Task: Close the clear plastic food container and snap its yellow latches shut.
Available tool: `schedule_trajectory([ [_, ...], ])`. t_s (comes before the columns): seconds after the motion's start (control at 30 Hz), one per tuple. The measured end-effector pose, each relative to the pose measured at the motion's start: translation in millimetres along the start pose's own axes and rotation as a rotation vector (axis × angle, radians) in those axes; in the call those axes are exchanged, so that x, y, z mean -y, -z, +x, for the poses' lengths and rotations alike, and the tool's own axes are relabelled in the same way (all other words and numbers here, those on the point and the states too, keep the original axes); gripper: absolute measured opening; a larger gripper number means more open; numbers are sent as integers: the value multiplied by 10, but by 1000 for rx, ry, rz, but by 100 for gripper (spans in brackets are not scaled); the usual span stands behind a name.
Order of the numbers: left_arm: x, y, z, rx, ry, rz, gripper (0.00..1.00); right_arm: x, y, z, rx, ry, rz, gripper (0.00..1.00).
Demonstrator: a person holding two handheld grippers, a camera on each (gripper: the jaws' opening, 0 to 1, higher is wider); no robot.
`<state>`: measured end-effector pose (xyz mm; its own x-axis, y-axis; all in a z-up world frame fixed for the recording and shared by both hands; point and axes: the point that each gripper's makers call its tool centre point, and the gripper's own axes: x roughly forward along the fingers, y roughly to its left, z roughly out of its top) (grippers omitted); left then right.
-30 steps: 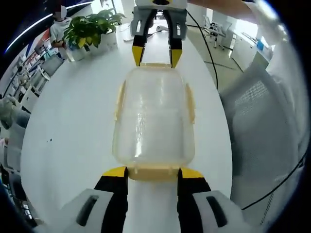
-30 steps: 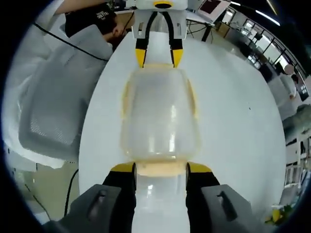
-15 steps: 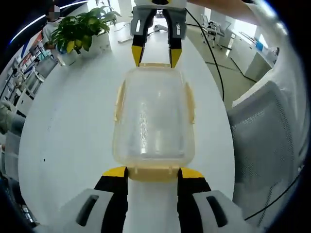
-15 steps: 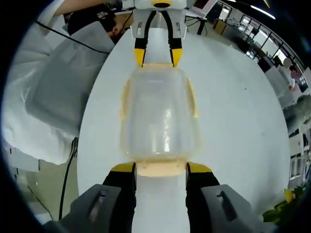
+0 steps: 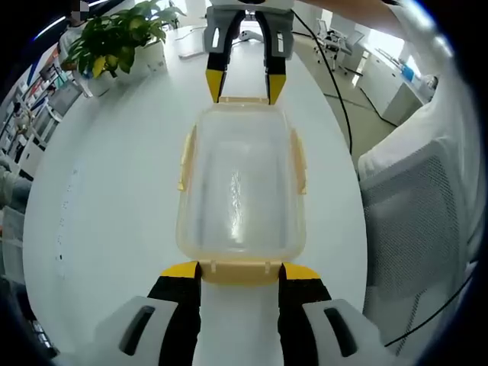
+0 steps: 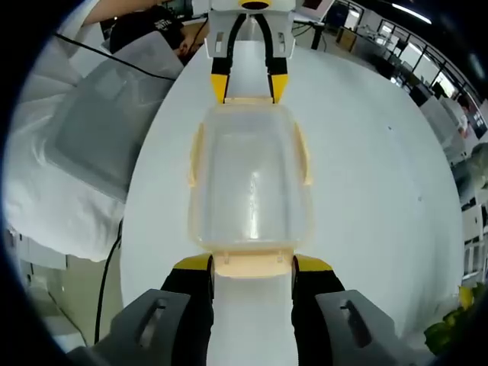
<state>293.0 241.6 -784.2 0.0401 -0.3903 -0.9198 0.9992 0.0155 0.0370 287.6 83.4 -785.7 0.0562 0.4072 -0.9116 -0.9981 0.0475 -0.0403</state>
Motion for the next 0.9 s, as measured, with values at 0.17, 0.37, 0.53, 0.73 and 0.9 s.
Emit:
schedule_trajectory([
  [0.17,10,33,-9,-8,1,-9,33,-3,-26,16,-19,11,-14,36],
  [0.37,22,73,-18,-22,3,-17,33,-11,-44,37,-26,8,-13,36],
  [0.53,39,108,20,-50,-4,9,33,-41,-43,67,-48,8,-11,36],
  [0.73,38,113,16,-64,-4,18,34,-53,-31,83,-78,5,-14,36],
  [0.9,37,164,45,-90,-10,7,34,-72,-38,93,-68,-2,12,36],
])
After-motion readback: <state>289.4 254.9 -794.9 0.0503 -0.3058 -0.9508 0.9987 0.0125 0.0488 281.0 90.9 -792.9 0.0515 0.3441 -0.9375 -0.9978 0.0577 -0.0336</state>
